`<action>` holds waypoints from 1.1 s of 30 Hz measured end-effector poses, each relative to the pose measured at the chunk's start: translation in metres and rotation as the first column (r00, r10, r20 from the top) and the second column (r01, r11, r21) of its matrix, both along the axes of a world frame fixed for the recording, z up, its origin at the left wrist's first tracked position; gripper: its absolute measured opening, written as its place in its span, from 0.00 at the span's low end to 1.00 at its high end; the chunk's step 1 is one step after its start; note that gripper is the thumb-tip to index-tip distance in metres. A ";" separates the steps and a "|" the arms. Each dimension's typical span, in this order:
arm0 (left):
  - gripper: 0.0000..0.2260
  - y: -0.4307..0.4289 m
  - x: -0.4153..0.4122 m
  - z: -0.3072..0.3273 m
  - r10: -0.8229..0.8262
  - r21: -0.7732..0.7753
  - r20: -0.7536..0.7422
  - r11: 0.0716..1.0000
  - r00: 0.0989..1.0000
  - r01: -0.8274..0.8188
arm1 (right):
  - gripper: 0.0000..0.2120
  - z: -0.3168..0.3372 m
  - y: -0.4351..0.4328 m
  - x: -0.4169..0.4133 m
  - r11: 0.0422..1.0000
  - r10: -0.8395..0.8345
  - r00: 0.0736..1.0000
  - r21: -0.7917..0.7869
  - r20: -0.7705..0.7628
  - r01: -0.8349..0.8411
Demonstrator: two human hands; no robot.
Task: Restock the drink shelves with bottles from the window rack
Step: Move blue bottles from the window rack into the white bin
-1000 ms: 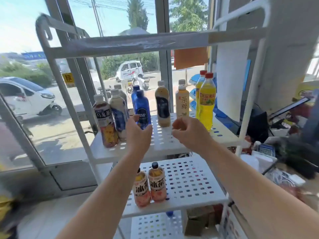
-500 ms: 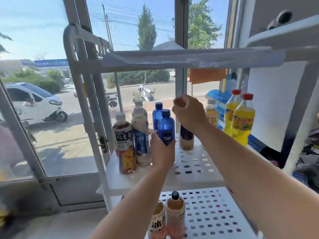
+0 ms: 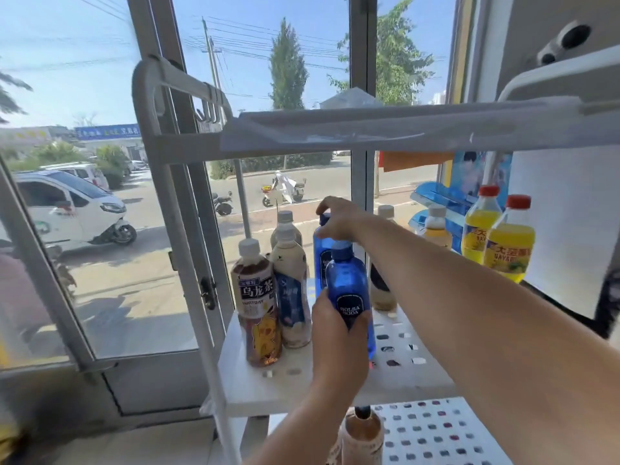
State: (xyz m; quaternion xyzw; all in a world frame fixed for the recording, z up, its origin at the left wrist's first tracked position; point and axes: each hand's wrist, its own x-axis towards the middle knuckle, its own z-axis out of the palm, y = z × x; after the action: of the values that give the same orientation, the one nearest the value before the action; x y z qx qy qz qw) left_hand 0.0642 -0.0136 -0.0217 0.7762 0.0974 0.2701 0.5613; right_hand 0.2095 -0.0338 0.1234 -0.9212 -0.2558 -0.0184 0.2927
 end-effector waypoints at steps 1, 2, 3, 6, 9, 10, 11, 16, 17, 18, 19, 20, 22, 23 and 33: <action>0.17 0.002 -0.002 0.001 -0.008 -0.012 -0.006 1.000 1.000 0.008 | 0.24 -0.006 0.000 0.002 1.000 0.003 1.000 0.011 -0.013 -0.003; 0.16 0.004 -0.004 0.003 -0.014 -0.017 -0.009 1.000 1.000 0.014 | 0.24 -0.012 0.000 0.006 1.000 0.007 1.000 0.010 -0.015 -0.007; 0.15 0.006 -0.006 0.004 -0.018 -0.018 -0.010 1.000 1.000 0.018 | 0.22 -0.017 0.000 0.006 1.000 0.005 1.000 0.010 -0.014 -0.005; 0.15 0.009 -0.013 0.009 -0.046 -0.044 -0.015 0.998 0.999 0.045 | 0.10 -0.027 -0.004 0.002 0.997 0.001 0.999 0.076 0.035 -0.004; 0.13 0.011 -0.021 0.016 -0.067 -0.060 -0.017 0.996 0.998 0.066 | 0.05 -0.033 -0.012 -0.007 0.987 -0.025 0.992 0.159 0.120 0.005; 0.13 0.012 -0.025 0.019 -0.073 -0.057 -0.011 0.996 0.997 0.073 | 0.06 -0.035 -0.017 -0.011 0.986 -0.035 0.989 0.166 0.142 0.011; 0.12 0.012 -0.029 0.021 -0.078 -0.051 -0.001 0.996 0.997 0.078 | 0.09 -0.039 -0.023 -0.015 0.984 -0.019 0.990 0.180 0.143 -0.007; 0.14 0.011 -0.059 0.029 -0.070 -0.045 0.071 0.996 0.995 0.073 | 0.15 -0.043 -0.068 -0.063 0.943 0.060 0.983 0.313 0.175 -0.114; 0.14 0.009 -0.067 0.030 -0.059 -0.053 0.093 0.997 0.994 0.064 | 0.15 -0.041 -0.079 -0.073 0.932 0.062 0.980 0.342 0.187 -0.124; 0.14 0.006 -0.076 0.032 -0.046 -0.076 0.114 0.996 0.992 0.054 | 0.16 -0.039 -0.089 -0.084 0.924 0.061 0.981 0.361 0.183 -0.125; 0.15 0.002 -0.085 0.033 -0.031 -0.112 0.135 0.993 0.990 0.047 | 0.19 -0.037 -0.103 -0.097 0.919 0.064 0.984 0.375 0.169 -0.124; 0.15 -0.005 -0.094 0.035 -0.020 -0.147 0.152 0.988 0.988 0.043 | 0.21 -0.035 -0.116 -0.109 0.912 0.068 0.986 0.392 0.153 -0.124; 0.18 -0.021 -0.113 0.037 -0.008 -0.195 0.173 0.980 0.985 0.043 | 0.24 -0.033 -0.146 -0.135 0.881 0.087 0.990 0.455 0.112 -0.128; 0.19 -0.031 -0.121 0.036 -0.010 -0.216 0.169 0.975 0.986 0.047 | 0.23 -0.033 -0.163 -0.150 0.855 0.104 0.991 0.502 0.079 -0.130; 0.18 -0.204 -0.181 -0.011 -0.281 -0.375 0.045 0.884 0.959 0.277 | 0.18 -0.095 -0.355 -0.273 0.612 -0.064 0.991 0.780 -0.116 0.131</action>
State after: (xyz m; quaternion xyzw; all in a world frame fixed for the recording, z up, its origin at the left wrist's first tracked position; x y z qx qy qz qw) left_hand -0.1167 -0.2174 -0.0323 0.6608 0.0378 0.1585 0.7326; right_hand -0.0634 -0.3886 0.0286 -0.7129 -0.1601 -0.1091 0.6740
